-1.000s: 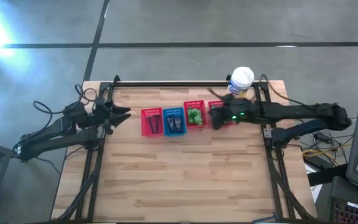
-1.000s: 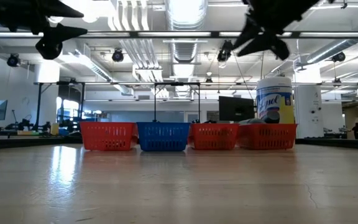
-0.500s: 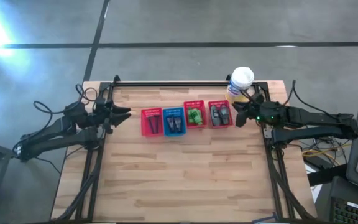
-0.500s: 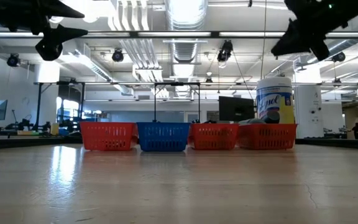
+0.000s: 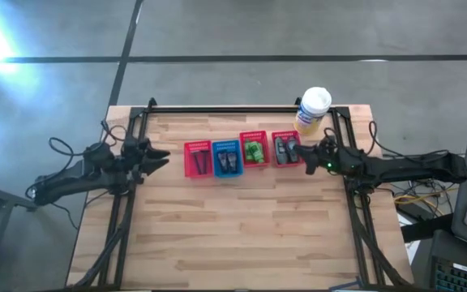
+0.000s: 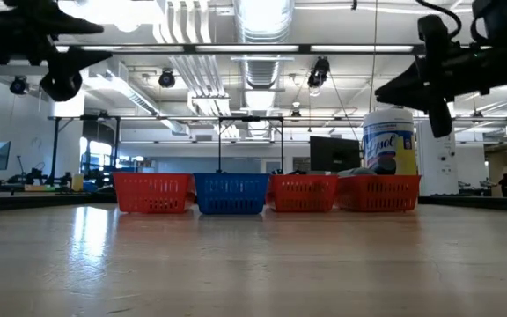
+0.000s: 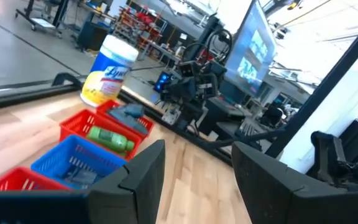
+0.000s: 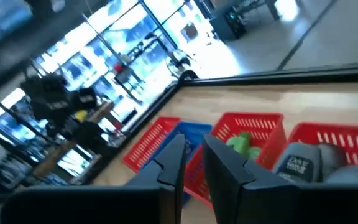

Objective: Pick & Place Travel size toiletries
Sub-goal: Return to Home Position

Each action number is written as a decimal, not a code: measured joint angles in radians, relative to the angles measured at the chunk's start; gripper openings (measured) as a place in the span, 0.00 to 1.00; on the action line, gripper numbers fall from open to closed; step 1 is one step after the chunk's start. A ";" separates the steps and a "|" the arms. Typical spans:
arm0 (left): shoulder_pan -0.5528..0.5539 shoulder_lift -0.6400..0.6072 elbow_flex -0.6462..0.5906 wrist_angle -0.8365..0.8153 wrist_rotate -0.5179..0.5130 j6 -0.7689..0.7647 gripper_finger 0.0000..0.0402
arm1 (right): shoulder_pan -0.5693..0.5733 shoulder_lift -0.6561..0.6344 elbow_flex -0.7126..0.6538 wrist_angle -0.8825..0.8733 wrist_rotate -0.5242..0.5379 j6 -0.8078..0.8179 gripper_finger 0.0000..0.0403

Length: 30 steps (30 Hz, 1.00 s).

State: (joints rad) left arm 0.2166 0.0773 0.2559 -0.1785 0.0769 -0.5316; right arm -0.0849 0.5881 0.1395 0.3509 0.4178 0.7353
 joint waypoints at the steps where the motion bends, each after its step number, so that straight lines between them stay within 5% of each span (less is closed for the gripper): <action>1: 0.000 -0.016 -0.019 -0.001 0.000 0.000 0.47 | 0.000 0.000 -0.021 0.027 0.000 0.013 0.14; 8: -0.042 -0.076 -0.138 -0.001 -0.001 0.000 0.47 | 0.000 0.008 -0.132 0.014 -0.002 0.171 0.19; 18: -0.270 -0.076 -0.193 0.043 -0.029 0.002 0.47 | 0.000 0.010 -0.131 -0.224 0.000 0.231 0.25; 25: -0.299 -0.076 -0.233 0.186 0.179 0.125 0.47 | 0.000 0.009 -0.131 -0.236 0.000 0.232 0.28; 30: -0.297 -0.077 -0.248 0.242 0.218 0.133 0.47 | 0.000 0.009 -0.131 -0.236 0.000 0.234 0.31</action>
State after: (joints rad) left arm -0.0803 0.0006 0.0074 0.0639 0.2947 -0.3984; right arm -0.0853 0.5976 0.0090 0.1146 0.4179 0.9689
